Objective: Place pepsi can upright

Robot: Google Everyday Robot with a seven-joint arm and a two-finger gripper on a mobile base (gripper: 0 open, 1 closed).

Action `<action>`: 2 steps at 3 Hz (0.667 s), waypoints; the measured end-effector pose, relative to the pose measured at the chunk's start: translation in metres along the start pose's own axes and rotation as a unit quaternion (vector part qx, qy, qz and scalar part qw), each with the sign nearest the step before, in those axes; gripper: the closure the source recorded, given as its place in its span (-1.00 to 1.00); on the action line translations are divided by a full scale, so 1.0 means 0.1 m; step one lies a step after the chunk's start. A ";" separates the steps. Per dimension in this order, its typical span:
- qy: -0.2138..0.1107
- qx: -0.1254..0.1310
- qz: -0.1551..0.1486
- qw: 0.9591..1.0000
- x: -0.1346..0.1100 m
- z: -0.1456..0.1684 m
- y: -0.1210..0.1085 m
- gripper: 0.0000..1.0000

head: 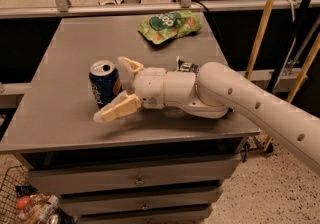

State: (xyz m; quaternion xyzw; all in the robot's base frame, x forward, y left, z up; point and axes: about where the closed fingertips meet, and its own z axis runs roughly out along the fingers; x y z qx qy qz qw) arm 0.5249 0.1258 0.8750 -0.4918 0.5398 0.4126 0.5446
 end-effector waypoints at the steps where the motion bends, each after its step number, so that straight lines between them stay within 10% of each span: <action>1: 0.035 0.031 -0.026 0.999 -0.18 -0.17 0.03 -1.00; 2: 0.039 0.030 -0.037 0.998 -0.27 -0.15 0.07 -1.00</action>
Offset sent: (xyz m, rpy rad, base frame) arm -0.0049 -0.0119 0.0116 -0.0536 -0.0275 -0.0505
